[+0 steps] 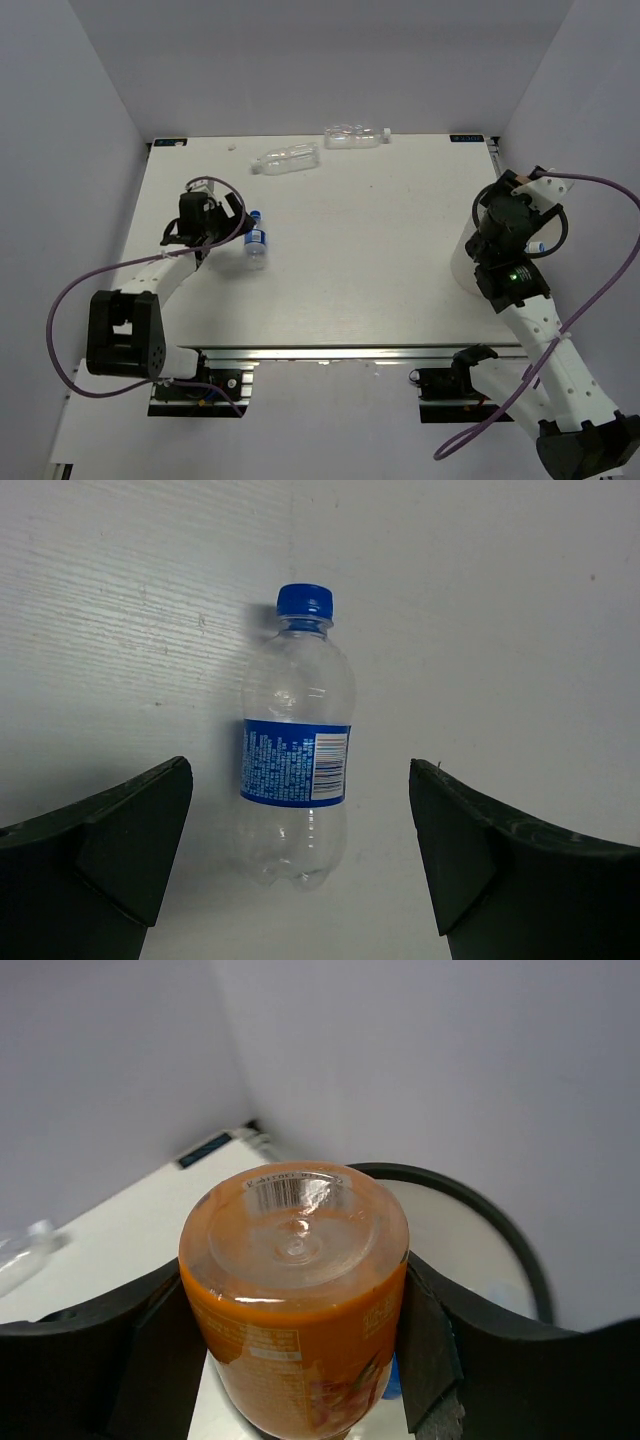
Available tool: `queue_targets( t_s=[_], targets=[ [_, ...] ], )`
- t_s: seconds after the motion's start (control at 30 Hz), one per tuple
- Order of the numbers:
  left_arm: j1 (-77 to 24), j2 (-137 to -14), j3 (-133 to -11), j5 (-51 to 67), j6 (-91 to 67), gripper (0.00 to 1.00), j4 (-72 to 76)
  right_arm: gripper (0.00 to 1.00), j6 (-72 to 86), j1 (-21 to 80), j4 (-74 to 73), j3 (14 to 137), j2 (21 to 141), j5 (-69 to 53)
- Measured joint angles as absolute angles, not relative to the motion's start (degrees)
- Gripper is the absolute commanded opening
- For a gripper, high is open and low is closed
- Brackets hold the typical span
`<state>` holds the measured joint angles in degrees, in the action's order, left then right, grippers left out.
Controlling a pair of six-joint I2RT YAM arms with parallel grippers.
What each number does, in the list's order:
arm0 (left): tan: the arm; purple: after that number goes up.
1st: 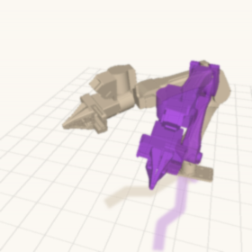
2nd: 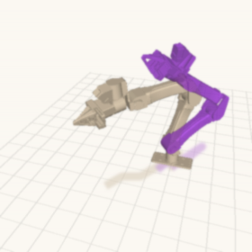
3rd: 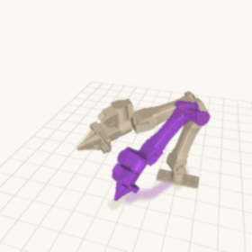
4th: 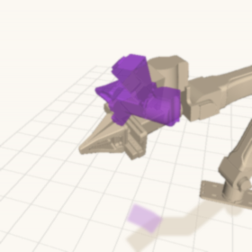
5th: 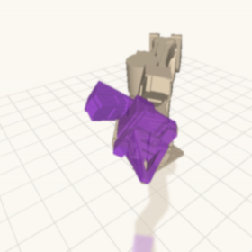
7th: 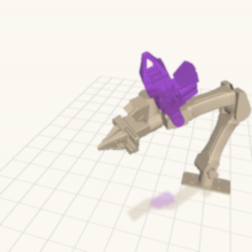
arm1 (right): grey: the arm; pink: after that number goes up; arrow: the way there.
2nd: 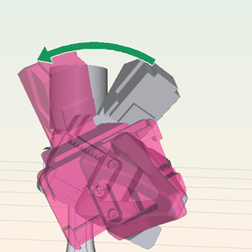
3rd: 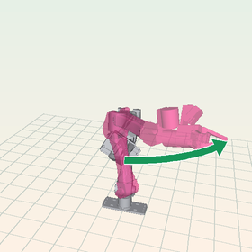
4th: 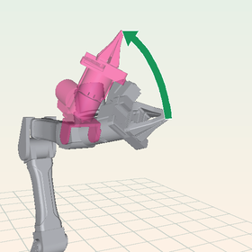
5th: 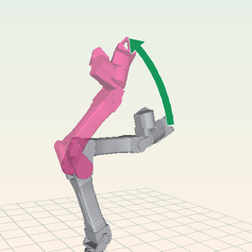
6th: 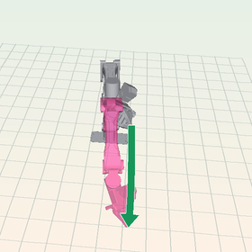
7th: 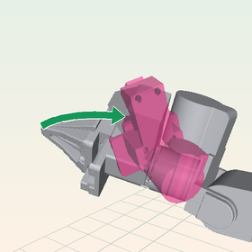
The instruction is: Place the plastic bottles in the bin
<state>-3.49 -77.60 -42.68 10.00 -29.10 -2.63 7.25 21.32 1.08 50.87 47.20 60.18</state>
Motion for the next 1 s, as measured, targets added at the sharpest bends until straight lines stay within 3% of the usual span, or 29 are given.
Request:
queue_targets(
  t_s=[0.1, 0.23, 0.53, 0.8, 0.9, 1.0],
  targets=[
    [-5.50, -80.51, -45.08, 8.29, -27.59, 0.98, -4.67, 0.23, 8.32, 16.95, -2.20, 50.87, 47.24, 63.55],
    [-7.53, -84.03, -47.51, 5.74, -26.13, 0.98, -6.44, 0.89, 10.31, 13.21, -5.58, 51.22, 47.64, 64.12],
    [-9.04, -88.75, -50.00, 1.48, -23.77, 0.98, -11.62, 0.90, 12.75, 12.43, -7.44, 54.94, 48.69, 53.23],
    [-12.36, -89.41, -50.00, 0.51, -23.16, 0.98, -12.40, 0.89, 10.26, 12.95, -2.37, 57.36, 51.35, 21.76],
    [-13.87, -91.18, -49.93, -0.12, -23.40, 0.89, -12.47, 0.89, 10.07, 14.33, -0.54, 57.56, 53.56, 12.80],
    [-14.63, -91.72, -49.36, -0.19, -23.99, 0.63, -12.56, 0.89, 9.96, 16.60, 0.71, 57.54, 56.05, 5.54]
  ],
)
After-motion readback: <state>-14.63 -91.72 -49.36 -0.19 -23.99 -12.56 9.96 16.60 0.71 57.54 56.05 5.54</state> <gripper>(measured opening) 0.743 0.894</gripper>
